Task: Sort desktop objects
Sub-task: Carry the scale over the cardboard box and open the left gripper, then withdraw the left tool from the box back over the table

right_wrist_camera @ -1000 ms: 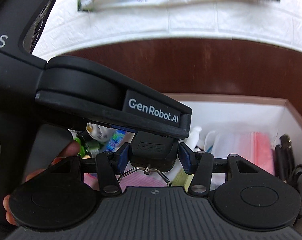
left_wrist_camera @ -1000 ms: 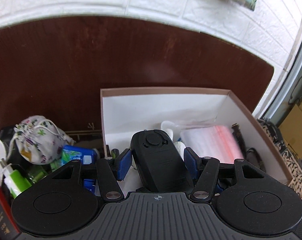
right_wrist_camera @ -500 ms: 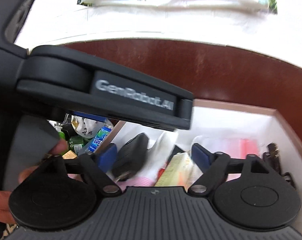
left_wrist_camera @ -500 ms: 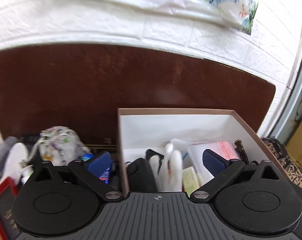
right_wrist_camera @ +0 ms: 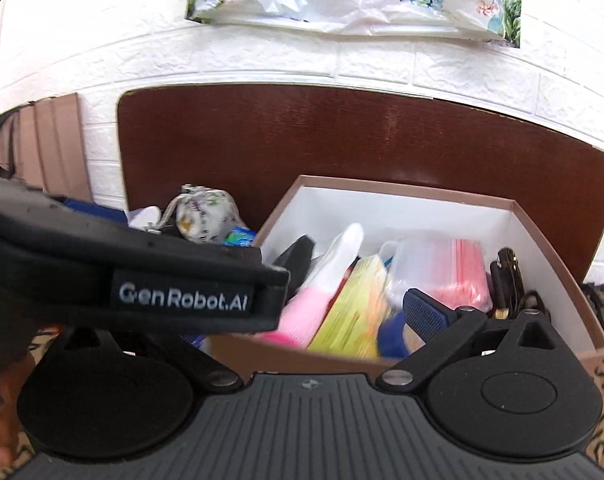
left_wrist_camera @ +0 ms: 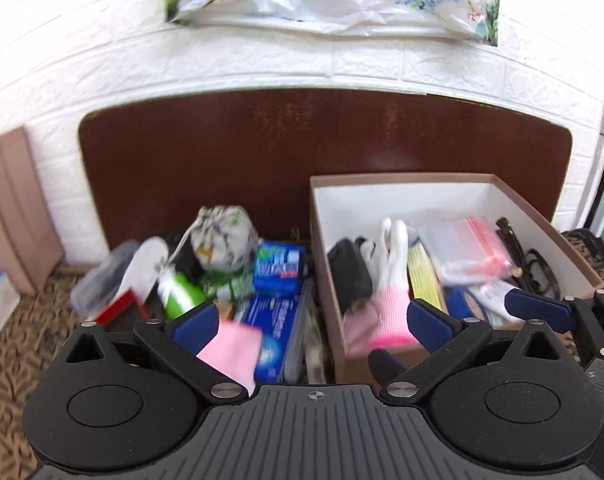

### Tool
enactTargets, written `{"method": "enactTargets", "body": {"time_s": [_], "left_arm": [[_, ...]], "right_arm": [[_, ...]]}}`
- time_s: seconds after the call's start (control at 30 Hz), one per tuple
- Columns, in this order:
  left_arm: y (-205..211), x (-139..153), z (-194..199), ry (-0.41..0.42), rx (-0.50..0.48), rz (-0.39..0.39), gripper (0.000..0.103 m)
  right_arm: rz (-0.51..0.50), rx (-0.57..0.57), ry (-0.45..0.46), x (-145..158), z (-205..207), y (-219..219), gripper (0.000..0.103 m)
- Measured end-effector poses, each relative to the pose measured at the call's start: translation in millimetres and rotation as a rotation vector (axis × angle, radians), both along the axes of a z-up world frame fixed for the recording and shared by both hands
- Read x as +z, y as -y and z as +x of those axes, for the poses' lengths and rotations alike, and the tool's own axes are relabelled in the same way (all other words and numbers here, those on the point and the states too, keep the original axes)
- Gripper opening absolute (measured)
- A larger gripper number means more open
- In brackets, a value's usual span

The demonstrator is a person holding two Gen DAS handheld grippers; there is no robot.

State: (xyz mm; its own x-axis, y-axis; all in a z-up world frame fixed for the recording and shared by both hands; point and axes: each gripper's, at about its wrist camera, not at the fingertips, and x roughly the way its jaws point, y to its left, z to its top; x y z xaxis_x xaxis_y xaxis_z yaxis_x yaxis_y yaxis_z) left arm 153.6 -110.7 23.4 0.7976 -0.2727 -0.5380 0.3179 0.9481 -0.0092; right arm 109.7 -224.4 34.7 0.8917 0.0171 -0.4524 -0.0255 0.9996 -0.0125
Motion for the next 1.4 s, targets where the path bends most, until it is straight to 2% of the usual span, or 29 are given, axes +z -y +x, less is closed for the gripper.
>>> {"method": "enactTargets", "body": {"time_s": [0.2, 0.4, 0.73, 1.1, 1.4], "left_arm": [[-26, -2, -40, -0.001, 0.053, 0.008, 0.103], [-48, -2, -74, 0.024, 0.086, 0.043, 0.103], [-85, -10, -111, -0.009, 0.116, 0.041, 0.103], [-118, -12, -113, -0.034, 0.157, 0.034, 0.103], [-119, -16, -110, -0.042, 0.157, 0.034, 0.103]], "right_arm": [[0.022, 0.016, 0.011, 4, -36, -22, 0.102], [0.038, 0.042, -0.01, -5, -66, -46, 0.103], [0.051, 0.108, -0.048, -15, -97, -84, 0.103], [0.065, 0.113, -0.073, -20, -104, -106, 0.103], [0.06, 0.109, -0.075, -20, -102, -110, 0.103]]}}
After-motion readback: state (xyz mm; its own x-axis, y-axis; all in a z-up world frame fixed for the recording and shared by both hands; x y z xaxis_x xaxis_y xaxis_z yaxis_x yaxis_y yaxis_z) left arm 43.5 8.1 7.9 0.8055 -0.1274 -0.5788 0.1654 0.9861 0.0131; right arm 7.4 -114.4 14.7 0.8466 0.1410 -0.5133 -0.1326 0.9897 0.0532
